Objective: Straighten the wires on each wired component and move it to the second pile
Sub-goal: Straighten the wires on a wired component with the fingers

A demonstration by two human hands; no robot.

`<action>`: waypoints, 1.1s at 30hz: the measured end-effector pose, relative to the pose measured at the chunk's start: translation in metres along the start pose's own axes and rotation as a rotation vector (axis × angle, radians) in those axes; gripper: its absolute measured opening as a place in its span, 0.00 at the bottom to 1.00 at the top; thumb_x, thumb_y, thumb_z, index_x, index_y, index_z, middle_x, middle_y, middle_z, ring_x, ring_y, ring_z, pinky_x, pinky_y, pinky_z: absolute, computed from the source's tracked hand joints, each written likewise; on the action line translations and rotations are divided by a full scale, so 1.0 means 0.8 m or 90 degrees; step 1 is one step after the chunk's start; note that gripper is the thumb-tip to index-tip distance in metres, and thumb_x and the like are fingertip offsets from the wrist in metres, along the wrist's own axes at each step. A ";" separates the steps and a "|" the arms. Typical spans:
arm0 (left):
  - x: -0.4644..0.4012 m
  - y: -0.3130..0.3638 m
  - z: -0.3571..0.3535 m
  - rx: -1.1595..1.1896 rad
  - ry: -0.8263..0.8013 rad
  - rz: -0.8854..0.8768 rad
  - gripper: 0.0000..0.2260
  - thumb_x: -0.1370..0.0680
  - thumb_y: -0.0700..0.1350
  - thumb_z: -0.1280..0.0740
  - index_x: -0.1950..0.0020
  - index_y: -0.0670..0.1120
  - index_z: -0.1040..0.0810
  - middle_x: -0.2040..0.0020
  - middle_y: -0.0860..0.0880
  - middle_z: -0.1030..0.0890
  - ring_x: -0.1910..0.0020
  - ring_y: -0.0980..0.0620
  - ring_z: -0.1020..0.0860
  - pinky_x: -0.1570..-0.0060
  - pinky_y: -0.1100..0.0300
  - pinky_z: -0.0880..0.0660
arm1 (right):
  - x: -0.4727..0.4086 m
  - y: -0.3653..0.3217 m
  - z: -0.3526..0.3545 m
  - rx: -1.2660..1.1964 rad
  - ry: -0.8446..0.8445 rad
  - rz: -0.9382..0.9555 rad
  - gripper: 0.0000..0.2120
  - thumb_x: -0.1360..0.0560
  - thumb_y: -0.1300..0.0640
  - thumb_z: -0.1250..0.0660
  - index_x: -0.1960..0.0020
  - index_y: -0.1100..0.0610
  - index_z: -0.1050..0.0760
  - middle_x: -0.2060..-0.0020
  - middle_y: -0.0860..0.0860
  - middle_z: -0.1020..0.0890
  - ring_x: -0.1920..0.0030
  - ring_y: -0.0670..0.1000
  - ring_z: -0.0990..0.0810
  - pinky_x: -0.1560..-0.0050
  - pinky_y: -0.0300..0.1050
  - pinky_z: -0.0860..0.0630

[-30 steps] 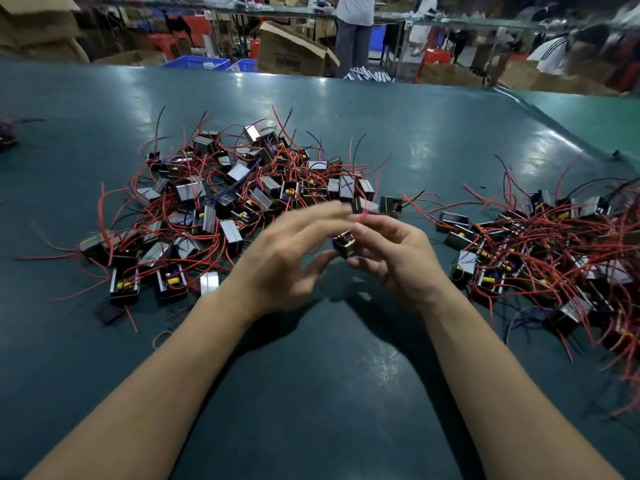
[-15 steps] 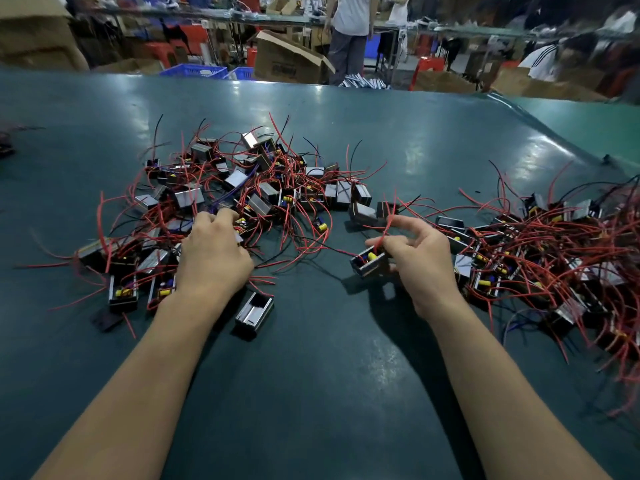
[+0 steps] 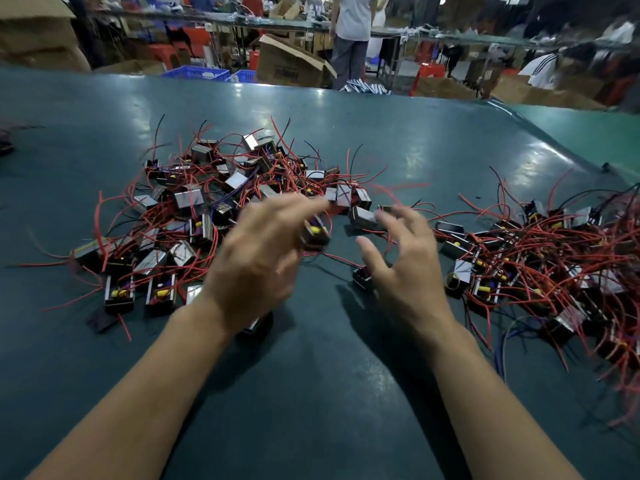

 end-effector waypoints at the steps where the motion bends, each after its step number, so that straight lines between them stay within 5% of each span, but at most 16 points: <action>1: 0.001 0.013 -0.016 0.011 -0.044 -0.027 0.21 0.31 0.27 0.30 0.39 0.37 0.22 0.44 0.40 0.20 0.45 0.42 0.22 0.45 0.46 0.24 | 0.000 -0.006 -0.006 -0.007 -0.044 0.031 0.18 0.25 0.55 0.29 0.37 0.60 0.22 0.38 0.57 0.23 0.35 0.56 0.28 0.32 0.43 0.37; 5: 0.016 0.032 -0.062 0.095 -0.243 -0.043 0.19 0.33 0.29 0.28 0.43 0.37 0.19 0.50 0.42 0.18 0.53 0.41 0.20 0.51 0.48 0.23 | 0.005 -0.011 -0.037 0.067 -0.210 0.080 0.10 0.27 0.58 0.28 0.47 0.57 0.16 0.52 0.57 0.16 0.46 0.59 0.23 0.43 0.46 0.30; 8: 0.028 0.017 -0.069 0.187 -0.317 0.070 0.25 0.36 0.30 0.35 0.39 0.41 0.22 0.51 0.46 0.18 0.51 0.46 0.20 0.45 0.54 0.24 | 0.000 0.001 -0.027 0.048 -0.142 0.016 0.05 0.27 0.59 0.30 0.53 0.55 0.16 0.56 0.54 0.15 0.51 0.57 0.20 0.47 0.50 0.25; 13: 0.023 -0.002 -0.061 0.241 -0.230 0.164 0.03 0.27 0.39 0.30 0.56 0.40 0.20 0.64 0.51 0.18 0.65 0.56 0.20 0.60 0.59 0.22 | 0.002 0.025 -0.003 -0.094 -0.001 -0.122 0.06 0.25 0.59 0.32 0.60 0.51 0.22 0.67 0.44 0.20 0.65 0.41 0.22 0.60 0.37 0.27; 17: 0.028 -0.006 -0.067 0.283 -0.242 0.204 0.07 0.27 0.44 0.27 0.53 0.41 0.19 0.63 0.52 0.18 0.64 0.56 0.20 0.59 0.59 0.22 | 0.002 0.035 -0.003 -0.299 -0.030 -0.205 0.12 0.26 0.67 0.33 0.55 0.49 0.23 0.60 0.47 0.19 0.60 0.44 0.21 0.57 0.43 0.22; 21: 0.024 -0.009 -0.067 0.269 -0.199 0.198 0.04 0.26 0.39 0.26 0.53 0.41 0.16 0.60 0.49 0.16 0.62 0.52 0.19 0.60 0.52 0.22 | 0.014 0.039 -0.015 -0.429 -0.101 -0.293 0.15 0.26 0.70 0.36 0.52 0.50 0.20 0.61 0.52 0.21 0.63 0.52 0.25 0.74 0.37 0.32; 23: 0.021 -0.010 -0.065 0.299 -0.179 0.206 0.04 0.26 0.37 0.26 0.52 0.40 0.16 0.59 0.48 0.16 0.61 0.50 0.18 0.59 0.51 0.22 | 0.017 0.040 -0.019 -0.474 -0.126 -0.330 0.12 0.26 0.68 0.34 0.54 0.52 0.18 0.65 0.52 0.21 0.64 0.54 0.26 0.73 0.39 0.32; 26: 0.027 -0.015 -0.070 0.371 -0.200 0.281 0.05 0.26 0.39 0.27 0.51 0.42 0.16 0.58 0.49 0.15 0.58 0.50 0.17 0.55 0.48 0.21 | 0.018 0.036 -0.021 -0.502 -0.161 -0.334 0.08 0.25 0.62 0.30 0.60 0.52 0.17 0.70 0.49 0.19 0.68 0.49 0.23 0.70 0.40 0.29; 30: 0.038 -0.014 -0.079 0.447 -0.334 0.302 0.08 0.26 0.35 0.32 0.50 0.42 0.15 0.54 0.48 0.14 0.51 0.49 0.17 0.48 0.50 0.22 | 0.018 0.031 -0.022 -0.513 -0.172 -0.326 0.07 0.24 0.66 0.33 0.54 0.56 0.19 0.73 0.48 0.20 0.77 0.42 0.26 0.80 0.33 0.37; 33: 0.031 -0.032 -0.058 0.400 -0.238 0.334 0.12 0.31 0.35 0.39 0.57 0.43 0.16 0.60 0.48 0.16 0.60 0.55 0.19 0.61 0.58 0.25 | 0.016 0.032 -0.020 -0.563 -0.164 -0.342 0.10 0.25 0.70 0.37 0.52 0.58 0.20 0.71 0.50 0.21 0.79 0.42 0.34 0.81 0.33 0.42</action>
Point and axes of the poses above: each hand's wrist, its own x-axis away from the middle knuckle, its own z-axis out of the back of the hand, y = z × x, the point moved 9 cm from there along -x, towards the middle knuckle
